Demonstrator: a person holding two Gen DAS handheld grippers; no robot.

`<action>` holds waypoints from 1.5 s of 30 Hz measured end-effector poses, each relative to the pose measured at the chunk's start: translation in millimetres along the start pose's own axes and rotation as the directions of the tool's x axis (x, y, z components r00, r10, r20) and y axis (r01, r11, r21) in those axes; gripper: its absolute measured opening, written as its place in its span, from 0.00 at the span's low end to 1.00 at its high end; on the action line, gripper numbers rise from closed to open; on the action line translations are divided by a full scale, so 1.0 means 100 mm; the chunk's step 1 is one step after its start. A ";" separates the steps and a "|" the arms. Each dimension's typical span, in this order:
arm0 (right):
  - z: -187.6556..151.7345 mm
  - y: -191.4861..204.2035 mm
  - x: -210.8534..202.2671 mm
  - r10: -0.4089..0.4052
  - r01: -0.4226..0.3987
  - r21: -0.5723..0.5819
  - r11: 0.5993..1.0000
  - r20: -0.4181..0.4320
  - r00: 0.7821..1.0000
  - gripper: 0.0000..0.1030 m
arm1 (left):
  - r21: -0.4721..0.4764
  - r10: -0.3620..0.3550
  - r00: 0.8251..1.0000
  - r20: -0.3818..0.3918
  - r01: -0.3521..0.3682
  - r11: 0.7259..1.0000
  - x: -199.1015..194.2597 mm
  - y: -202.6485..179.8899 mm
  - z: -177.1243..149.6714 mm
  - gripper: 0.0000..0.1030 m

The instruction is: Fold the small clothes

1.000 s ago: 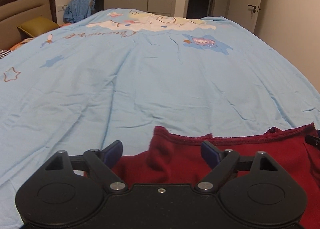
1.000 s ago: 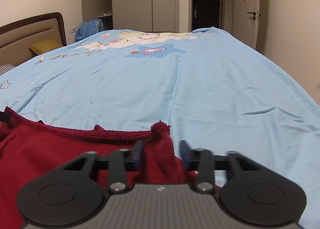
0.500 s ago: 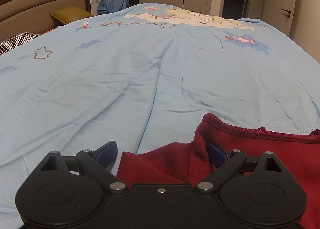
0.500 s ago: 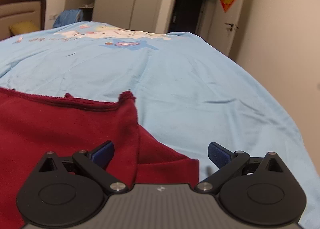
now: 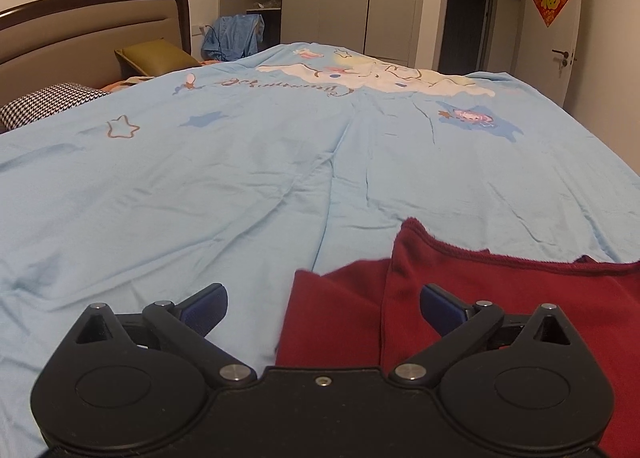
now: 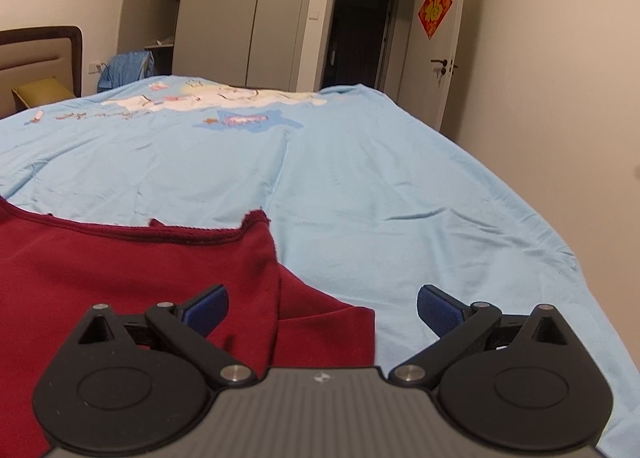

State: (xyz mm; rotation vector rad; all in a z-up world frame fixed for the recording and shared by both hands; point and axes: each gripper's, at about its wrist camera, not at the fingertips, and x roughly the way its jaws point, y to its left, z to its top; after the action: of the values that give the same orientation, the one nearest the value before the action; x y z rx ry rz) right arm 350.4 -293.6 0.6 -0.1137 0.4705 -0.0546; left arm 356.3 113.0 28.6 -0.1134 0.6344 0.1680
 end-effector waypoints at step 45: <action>-0.57 1.17 -0.52 0.258 -0.266 -0.037 0.963 -0.156 0.954 1.00 | -0.127 -0.101 0.977 -0.186 0.077 0.989 -0.39 -0.02 -0.99 0.99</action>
State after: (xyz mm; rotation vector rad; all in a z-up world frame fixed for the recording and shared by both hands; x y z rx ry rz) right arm 281.8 -179.2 -40.5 -0.1031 0.6340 0.2130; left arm 268.4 91.0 -27.3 -0.2758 0.8104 0.1088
